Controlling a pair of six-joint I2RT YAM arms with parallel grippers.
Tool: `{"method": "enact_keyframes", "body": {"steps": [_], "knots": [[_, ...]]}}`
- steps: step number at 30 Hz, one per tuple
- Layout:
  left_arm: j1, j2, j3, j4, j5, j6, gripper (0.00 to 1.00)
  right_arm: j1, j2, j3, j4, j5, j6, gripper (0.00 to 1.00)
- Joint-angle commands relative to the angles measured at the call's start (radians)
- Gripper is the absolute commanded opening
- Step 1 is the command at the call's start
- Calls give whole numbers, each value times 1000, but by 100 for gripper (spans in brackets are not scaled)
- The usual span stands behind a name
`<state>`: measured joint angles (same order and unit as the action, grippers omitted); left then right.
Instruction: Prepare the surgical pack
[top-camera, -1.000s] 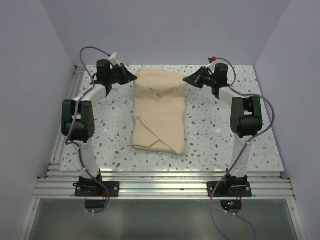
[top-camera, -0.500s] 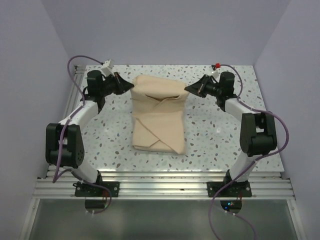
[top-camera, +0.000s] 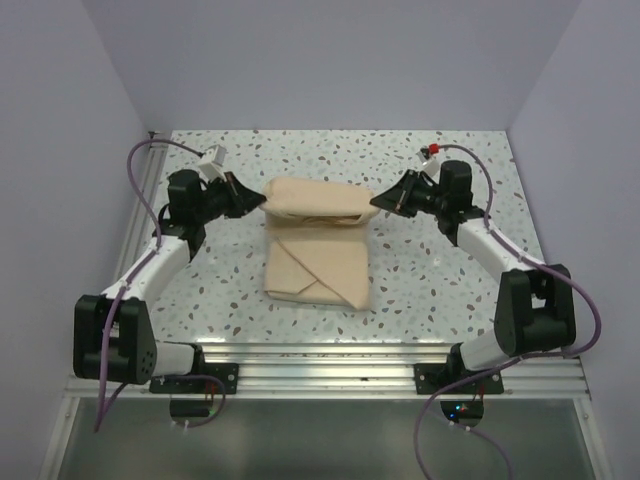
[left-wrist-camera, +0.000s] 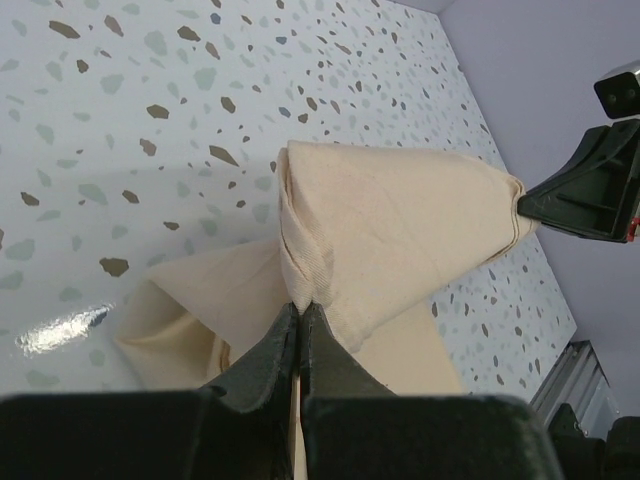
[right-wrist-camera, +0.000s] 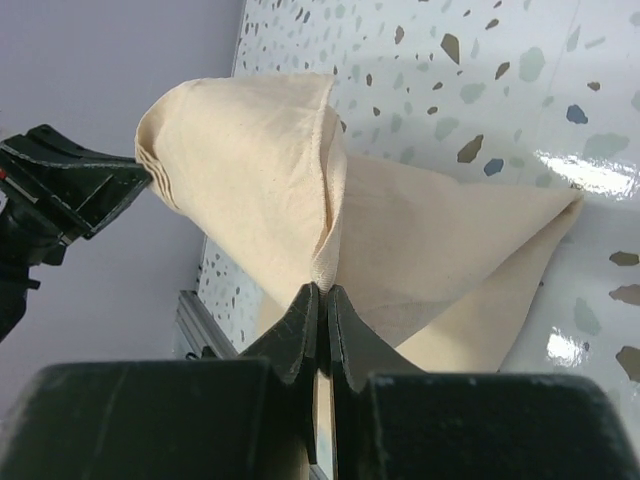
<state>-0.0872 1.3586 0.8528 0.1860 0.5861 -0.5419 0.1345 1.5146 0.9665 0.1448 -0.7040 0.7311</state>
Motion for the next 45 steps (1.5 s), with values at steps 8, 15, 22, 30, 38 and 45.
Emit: {"method": "enact_keyframes", "body": {"steps": [8,15,22,30,38,45], "knots": [[-55,-168,-181,-91,-94,0,0,53,-151,-136,-134,92,-105,0],[-117,-199,-334,-69,-163,-49,0,125,-214,-259,-136,187,-90,0],[-126,-199,-446,-56,-238,-76,0,172,-298,-432,-88,300,-53,1],[-126,-208,-489,-9,-265,-95,21,205,-297,-529,-51,307,-48,28],[-135,-416,-426,-219,-396,-67,40,212,-398,-508,-157,339,-94,53],[-143,-564,-377,-434,-451,-75,39,211,-438,-381,-327,429,-182,72]]}}
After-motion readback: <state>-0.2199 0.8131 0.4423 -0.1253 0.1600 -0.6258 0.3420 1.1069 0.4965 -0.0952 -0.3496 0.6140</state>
